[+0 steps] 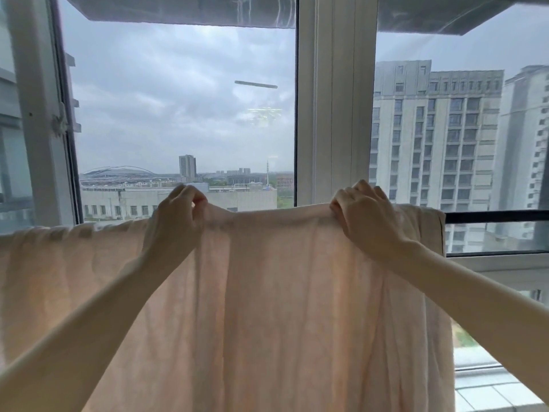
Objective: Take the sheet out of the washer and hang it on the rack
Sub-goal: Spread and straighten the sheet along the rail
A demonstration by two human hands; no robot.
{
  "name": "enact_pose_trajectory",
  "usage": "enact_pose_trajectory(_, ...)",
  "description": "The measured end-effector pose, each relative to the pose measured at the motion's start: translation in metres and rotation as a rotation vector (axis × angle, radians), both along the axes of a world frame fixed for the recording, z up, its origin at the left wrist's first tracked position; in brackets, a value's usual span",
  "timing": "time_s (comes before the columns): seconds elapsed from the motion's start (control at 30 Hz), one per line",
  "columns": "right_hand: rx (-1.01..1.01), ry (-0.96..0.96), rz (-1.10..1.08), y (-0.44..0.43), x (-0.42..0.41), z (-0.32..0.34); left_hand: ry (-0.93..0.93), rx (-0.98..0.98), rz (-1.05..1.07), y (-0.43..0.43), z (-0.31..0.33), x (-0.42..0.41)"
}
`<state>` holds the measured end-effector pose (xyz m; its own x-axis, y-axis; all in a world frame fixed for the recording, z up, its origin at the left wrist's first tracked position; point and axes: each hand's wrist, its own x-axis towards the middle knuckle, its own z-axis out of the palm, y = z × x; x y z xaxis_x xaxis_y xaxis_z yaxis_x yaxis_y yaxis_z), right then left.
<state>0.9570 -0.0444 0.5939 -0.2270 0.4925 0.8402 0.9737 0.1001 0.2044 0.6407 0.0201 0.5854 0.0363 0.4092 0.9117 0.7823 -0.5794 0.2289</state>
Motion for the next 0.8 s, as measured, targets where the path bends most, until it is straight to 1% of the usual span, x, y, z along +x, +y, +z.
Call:
enact_pose_trajectory(0.13,0.047,0.075,-0.201,-0.013,0.044,0.000,-0.120,0.017,0.019,0.012,0.010,-0.009)
enact_pose_trajectory(0.2,0.060,0.084,-0.277,-0.018,0.059,0.000,-0.142,0.024,0.018,0.016,0.014,-0.010)
enact_pose_trajectory(0.3,0.052,0.112,-0.334,-0.024,0.072,0.000,-0.163,0.008,0.014,0.016,0.013,-0.006)
enact_pose_trajectory(0.37,0.036,0.136,-0.353,-0.026,0.068,0.004,-0.138,0.015,-0.023,0.013,0.011,0.001)
enact_pose_trajectory(0.47,0.017,0.126,-0.237,-0.029,0.047,0.008,-0.033,0.053,-0.069,0.004,0.008,0.017)
enact_pose_trajectory(0.57,-0.068,0.069,-0.062,-0.029,0.019,0.006,0.041,0.053,-0.081,-0.005,0.005,0.031)
enact_pose_trajectory(0.63,-0.131,0.076,0.055,-0.027,0.000,0.004,0.066,0.032,-0.106,-0.010,0.003,0.039)
enact_pose_trajectory(0.8,-0.211,0.074,0.191,-0.016,-0.039,-0.003,0.081,-0.020,-0.154,-0.018,0.000,0.054)
